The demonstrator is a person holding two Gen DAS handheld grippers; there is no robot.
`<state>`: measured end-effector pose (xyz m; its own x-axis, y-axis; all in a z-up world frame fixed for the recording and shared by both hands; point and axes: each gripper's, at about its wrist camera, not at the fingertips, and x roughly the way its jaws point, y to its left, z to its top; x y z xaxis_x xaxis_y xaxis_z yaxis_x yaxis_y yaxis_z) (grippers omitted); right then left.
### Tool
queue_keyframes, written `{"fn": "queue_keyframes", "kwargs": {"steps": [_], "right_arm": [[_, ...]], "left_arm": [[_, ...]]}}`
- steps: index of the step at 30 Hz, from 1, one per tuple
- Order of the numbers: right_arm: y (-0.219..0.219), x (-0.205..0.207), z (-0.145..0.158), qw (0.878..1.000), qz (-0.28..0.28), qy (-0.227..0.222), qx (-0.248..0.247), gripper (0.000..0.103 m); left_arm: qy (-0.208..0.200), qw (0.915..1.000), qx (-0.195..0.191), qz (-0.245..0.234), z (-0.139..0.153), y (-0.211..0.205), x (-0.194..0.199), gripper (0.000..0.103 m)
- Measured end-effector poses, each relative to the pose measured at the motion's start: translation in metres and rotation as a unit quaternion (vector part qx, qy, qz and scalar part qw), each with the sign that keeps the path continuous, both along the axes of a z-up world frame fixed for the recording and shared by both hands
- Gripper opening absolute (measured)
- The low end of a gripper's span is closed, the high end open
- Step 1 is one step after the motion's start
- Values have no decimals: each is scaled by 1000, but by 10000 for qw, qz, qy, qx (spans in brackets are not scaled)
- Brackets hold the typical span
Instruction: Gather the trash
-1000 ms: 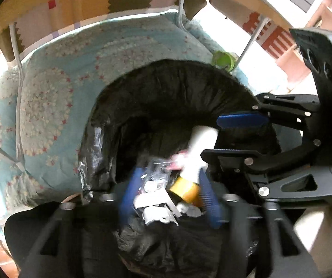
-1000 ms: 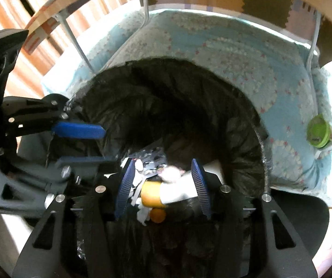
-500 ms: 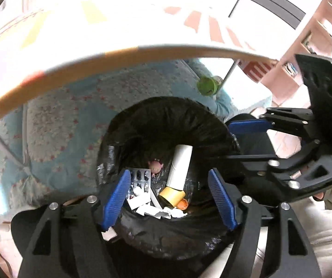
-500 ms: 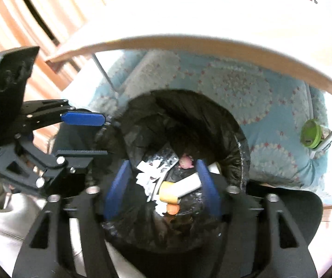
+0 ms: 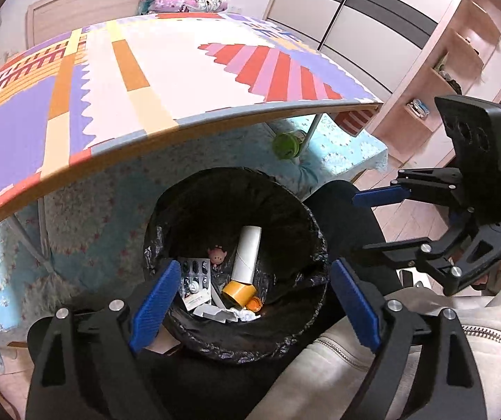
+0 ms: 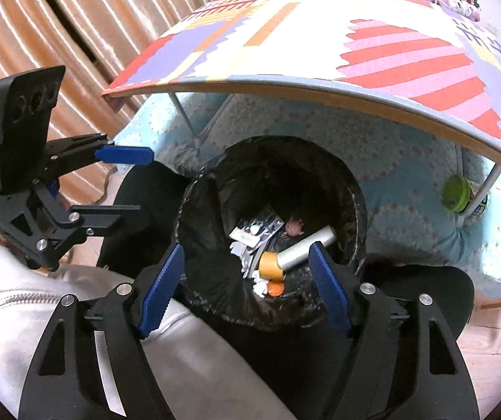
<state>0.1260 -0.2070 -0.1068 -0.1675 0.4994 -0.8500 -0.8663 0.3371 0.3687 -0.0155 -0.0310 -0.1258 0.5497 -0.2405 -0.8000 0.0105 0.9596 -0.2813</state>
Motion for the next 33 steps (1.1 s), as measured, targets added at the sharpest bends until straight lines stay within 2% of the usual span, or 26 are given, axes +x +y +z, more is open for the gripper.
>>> {"fn": "queue_keyframes", "kwargs": {"steps": [3, 12, 15, 33], "right_arm": [[-2, -4, 4, 10000, 65, -41, -15, 73], [-4, -13, 18, 9996, 219, -157, 58, 77], [-3, -12, 16, 9996, 232, -151, 47, 77], [-6, -13, 19, 9995, 233, -194, 28, 77]], "left_arm": [[10, 10000, -43, -51, 0, -3, -1, 85], [-62, 9999, 139, -31, 9, -8, -7, 85], [-102, 9999, -5, -27, 10, -7, -8, 85], [-80, 9999, 69, -46, 12, -9, -9, 85]]}}
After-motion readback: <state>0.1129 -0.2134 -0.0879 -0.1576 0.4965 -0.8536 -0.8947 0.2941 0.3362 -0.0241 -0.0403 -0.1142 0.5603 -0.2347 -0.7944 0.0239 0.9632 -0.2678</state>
